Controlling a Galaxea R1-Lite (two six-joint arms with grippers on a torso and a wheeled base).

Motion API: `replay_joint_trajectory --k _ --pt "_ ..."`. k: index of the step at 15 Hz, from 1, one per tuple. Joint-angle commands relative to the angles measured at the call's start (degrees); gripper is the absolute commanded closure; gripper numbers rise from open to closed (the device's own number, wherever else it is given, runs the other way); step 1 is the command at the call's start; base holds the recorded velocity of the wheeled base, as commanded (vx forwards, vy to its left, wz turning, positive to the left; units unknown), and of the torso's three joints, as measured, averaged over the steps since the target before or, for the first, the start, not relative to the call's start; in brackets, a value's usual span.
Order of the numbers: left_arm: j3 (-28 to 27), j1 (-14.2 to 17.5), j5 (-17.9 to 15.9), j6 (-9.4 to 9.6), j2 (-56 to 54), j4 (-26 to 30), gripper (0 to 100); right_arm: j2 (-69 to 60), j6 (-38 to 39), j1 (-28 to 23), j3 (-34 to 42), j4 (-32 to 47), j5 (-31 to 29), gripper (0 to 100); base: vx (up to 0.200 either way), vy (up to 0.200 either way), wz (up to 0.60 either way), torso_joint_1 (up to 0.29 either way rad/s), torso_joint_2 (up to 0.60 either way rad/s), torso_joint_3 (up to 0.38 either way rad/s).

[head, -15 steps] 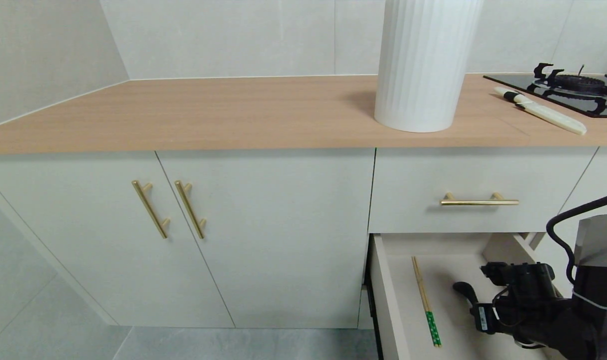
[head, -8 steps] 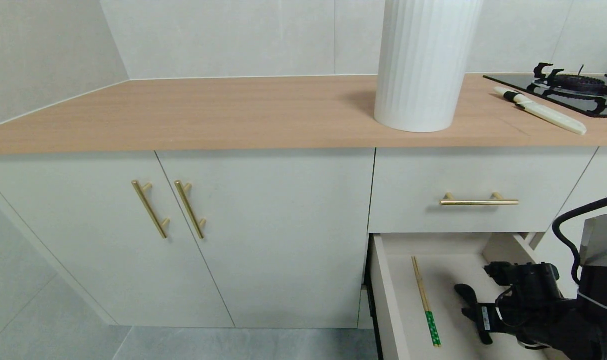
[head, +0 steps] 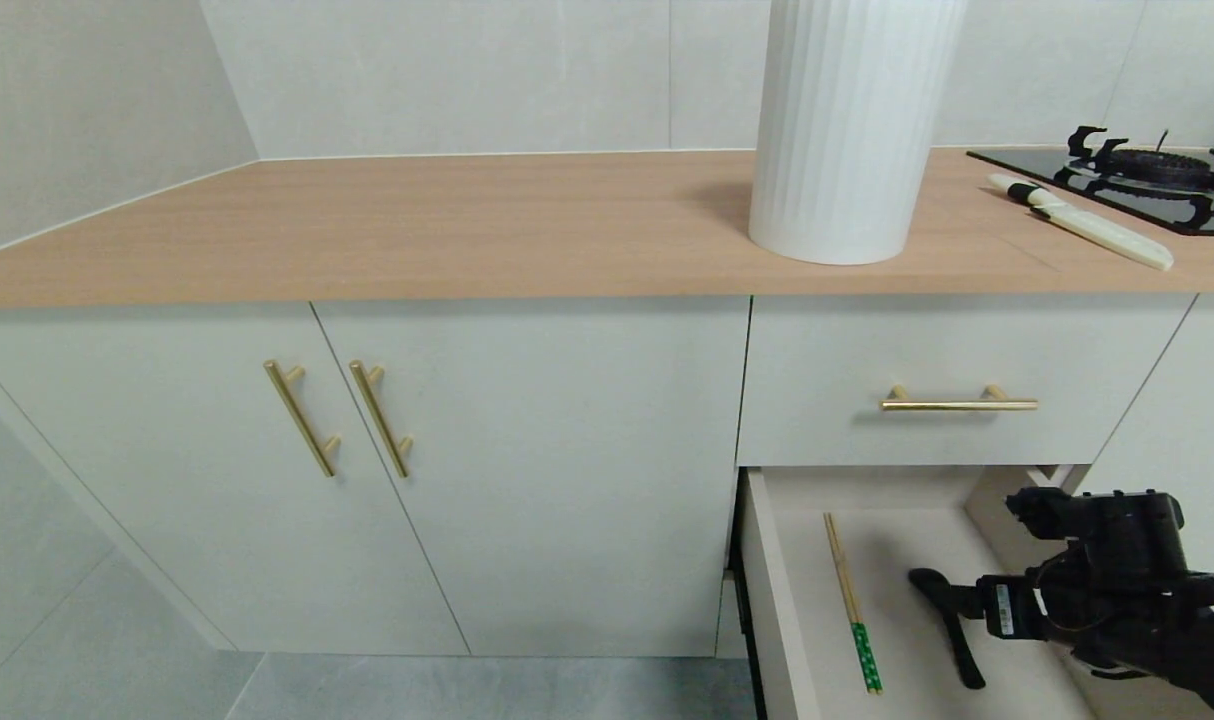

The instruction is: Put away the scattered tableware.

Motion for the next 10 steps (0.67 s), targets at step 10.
replay_joint_trajectory --k 10 --pt "0.00 0.02 0.04 -0.04 0.02 -0.04 0 -34.63 7.11 4.34 -22.17 57.59 -0.03 0 0.000 0.000 0.00 0.000 0.00 0.000"
